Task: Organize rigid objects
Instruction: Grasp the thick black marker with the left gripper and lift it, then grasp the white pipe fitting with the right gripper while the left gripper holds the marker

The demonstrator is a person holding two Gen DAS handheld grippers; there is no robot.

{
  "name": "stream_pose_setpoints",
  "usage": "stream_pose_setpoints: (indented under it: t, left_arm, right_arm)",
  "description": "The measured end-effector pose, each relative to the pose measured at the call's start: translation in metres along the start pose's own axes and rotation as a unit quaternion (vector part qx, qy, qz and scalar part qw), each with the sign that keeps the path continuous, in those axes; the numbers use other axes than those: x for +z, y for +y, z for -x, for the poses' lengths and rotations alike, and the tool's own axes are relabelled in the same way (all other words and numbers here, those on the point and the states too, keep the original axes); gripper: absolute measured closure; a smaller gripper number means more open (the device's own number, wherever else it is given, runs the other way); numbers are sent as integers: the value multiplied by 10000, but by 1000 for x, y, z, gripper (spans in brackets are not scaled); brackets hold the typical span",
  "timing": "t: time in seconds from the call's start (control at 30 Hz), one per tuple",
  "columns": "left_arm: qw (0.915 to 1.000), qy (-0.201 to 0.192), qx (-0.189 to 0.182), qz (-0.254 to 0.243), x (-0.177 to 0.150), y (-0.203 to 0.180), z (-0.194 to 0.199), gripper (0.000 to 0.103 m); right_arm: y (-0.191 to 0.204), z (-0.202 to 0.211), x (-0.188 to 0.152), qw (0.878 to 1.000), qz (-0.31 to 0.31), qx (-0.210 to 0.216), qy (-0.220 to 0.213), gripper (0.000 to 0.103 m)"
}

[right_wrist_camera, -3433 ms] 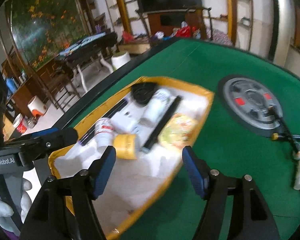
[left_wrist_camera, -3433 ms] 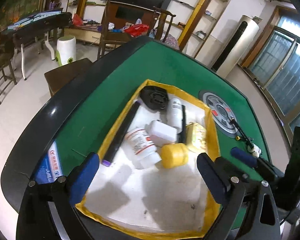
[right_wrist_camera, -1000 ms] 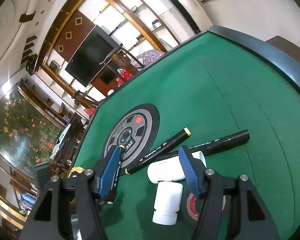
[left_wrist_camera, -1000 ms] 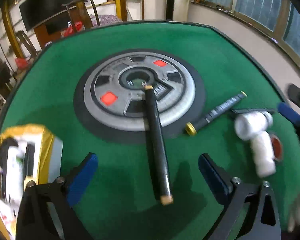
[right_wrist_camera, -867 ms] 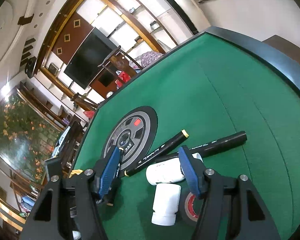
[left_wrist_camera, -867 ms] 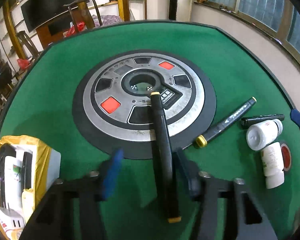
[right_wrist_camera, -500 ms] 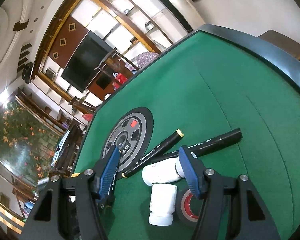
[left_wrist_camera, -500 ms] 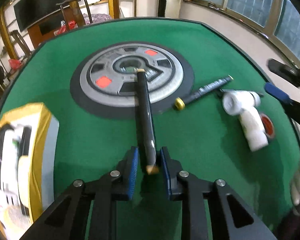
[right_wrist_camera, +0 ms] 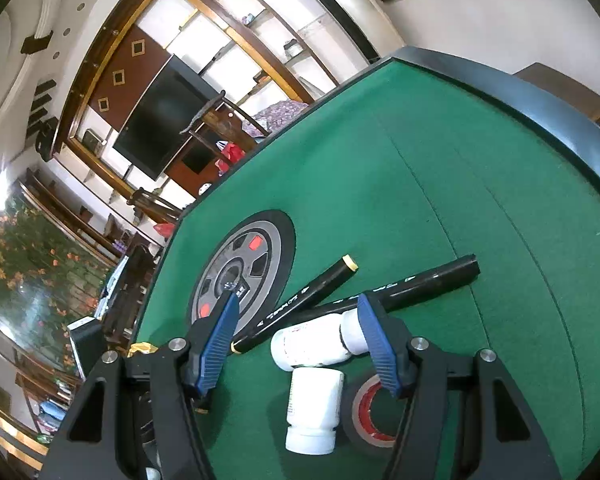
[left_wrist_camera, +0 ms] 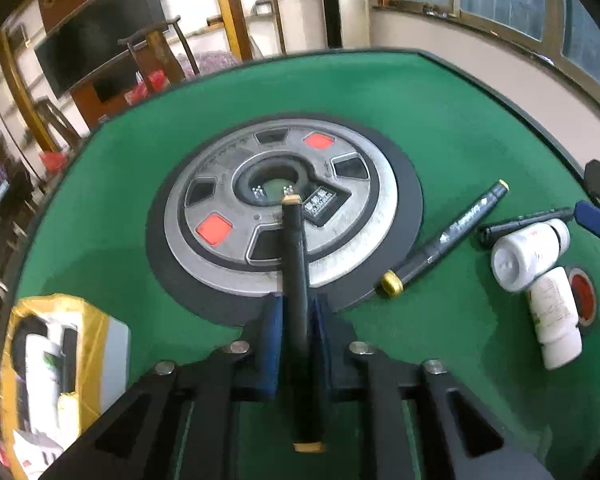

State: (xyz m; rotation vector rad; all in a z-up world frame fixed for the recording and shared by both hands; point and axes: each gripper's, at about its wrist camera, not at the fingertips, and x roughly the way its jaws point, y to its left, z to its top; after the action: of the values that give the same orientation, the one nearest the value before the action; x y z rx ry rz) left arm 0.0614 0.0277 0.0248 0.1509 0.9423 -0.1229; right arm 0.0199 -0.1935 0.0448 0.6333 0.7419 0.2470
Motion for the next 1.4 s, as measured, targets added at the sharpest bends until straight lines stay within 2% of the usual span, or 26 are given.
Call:
stream_pose_setpoints:
  t: [0.17, 0.3, 0.43, 0.5, 0.67, 0.77, 0.83, 0.9, 1.0, 1.07, 1.1, 1.17, 1.2, 1.23, 1.33, 1.4]
  left_arm:
    - [9980, 144, -560, 264, -26, 16, 20, 88]
    - [9956, 212, -811, 416, -55, 24, 49, 88]
    - [9952, 197, -850, 433, -83, 24, 71, 88]
    - [9953, 214, -828, 459, -92, 24, 69, 88]
    - [9951, 76, -867, 473, -96, 27, 66, 88]
    - [9939, 46, -959, 551, -96, 31, 64, 88]
    - [9920, 33, -1072, 668, -96, 35, 64, 87]
    - [9920, 9, -1093, 625, -92, 33, 62, 83]
    - [9948, -52, -927, 420, -86, 25, 58, 79]
    - [9957, -59, -854, 350, -84, 21, 57, 79]
    - [9954, -60, -883, 354, -84, 21, 57, 79]
    - [9934, -62, -1053, 461, -84, 25, 57, 81]
    - [9924, -54, -1106, 531, -84, 29, 57, 87]
    - [9912, -32, -1179, 597, -85, 33, 57, 88]
    - [9835, 89, -1544, 934, -89, 47, 57, 88]
    - [9802, 75, -1671, 1061, -90, 52, 60, 88]
  right_arm:
    - [-2, 1, 0, 10000, -13, -29, -9, 42]
    - [-4, -1, -1, 10000, -25, -63, -2, 42]
    - [-6, -3, -1, 9999, -96, -79, 51, 42]
    - [-7, -6, -3, 9998, -104, -42, 140, 42]
    - [20, 2, -17, 9985, 503, -9, 203, 42]
    - [38, 8, -38, 9957, 770, 149, 494, 42]
    - [49, 2, -54, 9911, 1069, -55, 792, 42]
    - [56, -4, -60, 9864, 1331, -398, 874, 42]
    - [58, -25, -63, 9789, 1414, -854, 1199, 42]
    - [60, -32, -64, 9752, 1525, -1116, 1152, 43]
    - [61, -35, -64, 9739, 1513, -1203, 1189, 46]
    - [63, -38, -66, 9698, 1542, -1462, 1199, 67]
    - [64, -38, -68, 9689, 1582, -1503, 1166, 71]
    - [64, -38, -68, 9683, 1594, -1529, 1163, 71]
    - [62, -32, -74, 9692, 1527, -1532, 1179, 71]
    - [62, -21, -78, 9733, 1438, -1374, 1144, 71]
